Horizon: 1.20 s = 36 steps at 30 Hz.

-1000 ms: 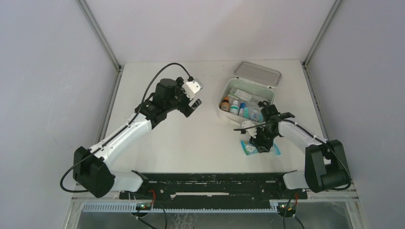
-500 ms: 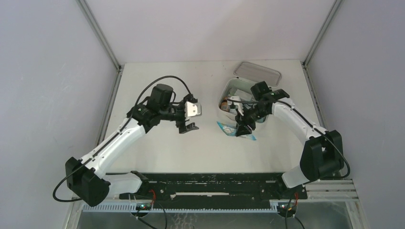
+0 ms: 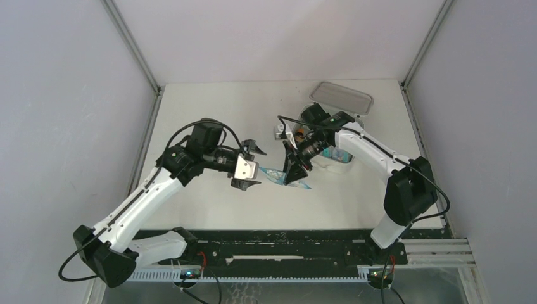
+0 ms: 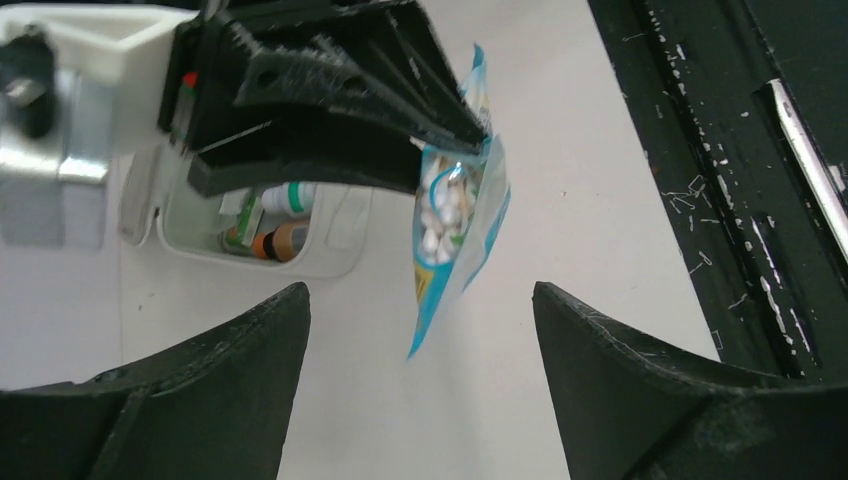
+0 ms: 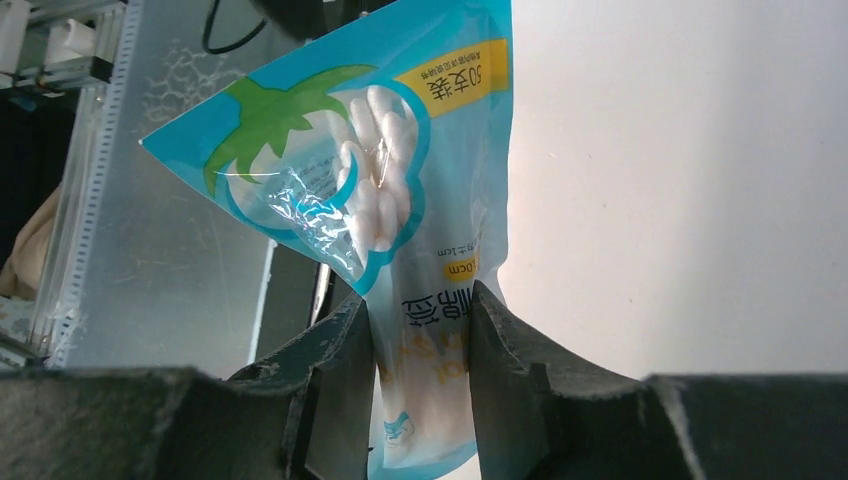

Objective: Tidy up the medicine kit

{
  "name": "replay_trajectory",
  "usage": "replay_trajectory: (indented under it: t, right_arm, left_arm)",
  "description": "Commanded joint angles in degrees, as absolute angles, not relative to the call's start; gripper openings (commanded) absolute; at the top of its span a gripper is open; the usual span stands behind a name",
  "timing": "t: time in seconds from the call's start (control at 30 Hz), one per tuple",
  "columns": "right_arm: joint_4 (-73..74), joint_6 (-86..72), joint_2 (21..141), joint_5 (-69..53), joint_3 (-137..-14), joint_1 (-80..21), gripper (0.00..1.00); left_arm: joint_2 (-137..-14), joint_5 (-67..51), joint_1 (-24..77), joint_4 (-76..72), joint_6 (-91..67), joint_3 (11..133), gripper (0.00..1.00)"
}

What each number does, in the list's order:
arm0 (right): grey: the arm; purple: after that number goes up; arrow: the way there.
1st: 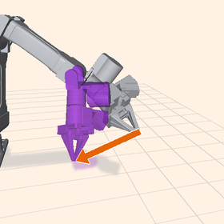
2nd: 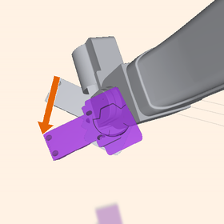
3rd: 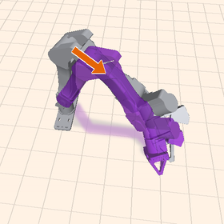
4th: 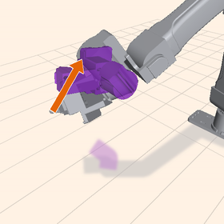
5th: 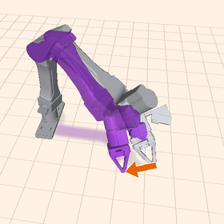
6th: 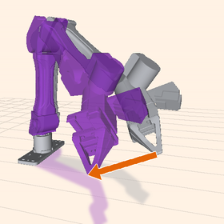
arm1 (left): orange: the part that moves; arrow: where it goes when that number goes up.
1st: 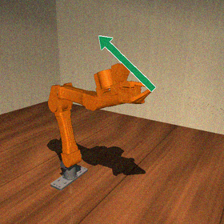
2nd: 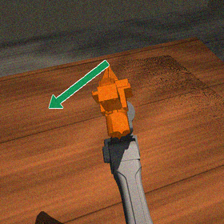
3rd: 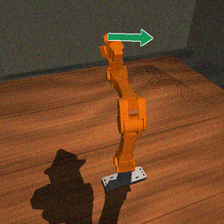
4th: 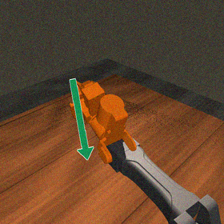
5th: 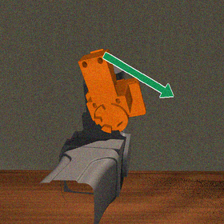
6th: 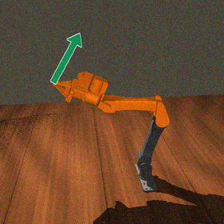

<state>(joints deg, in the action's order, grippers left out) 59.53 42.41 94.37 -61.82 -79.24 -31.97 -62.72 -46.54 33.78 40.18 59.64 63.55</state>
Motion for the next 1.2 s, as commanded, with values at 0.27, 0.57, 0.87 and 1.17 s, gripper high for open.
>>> replay_trajectory:
  t: [0.27, 0.57, 0.87, 1.17]
  right_arm:
    - [58.7, 39.9, 94.6, -69.2, -83.0, -33.7, 0.34]
    - [59.1, 40.6, 94.9, -68.9, -82.4, -33.8, 0.33]
    - [58.4, 39.5, 92.7, -64.9, -81.7, -31.3, 0.62]
    - [47.5, 27.6, 86.1, -57.2, -77.6, -16.2, 0.80]
  left_arm:
    - [-66.8, -47.9, 39.2, 41.2, 64.7, 65.0, 0.63]
    - [-67.4, -47.5, 39.3, 40.0, 64.0, 64.7, 0.32]
    - [-66.8, -43.0, 39.3, 41.3, 64.1, 65.0, 0.11]
    - [-66.5, -33.0, 38.9, 43.3, 64.3, 65.7, 0.04]
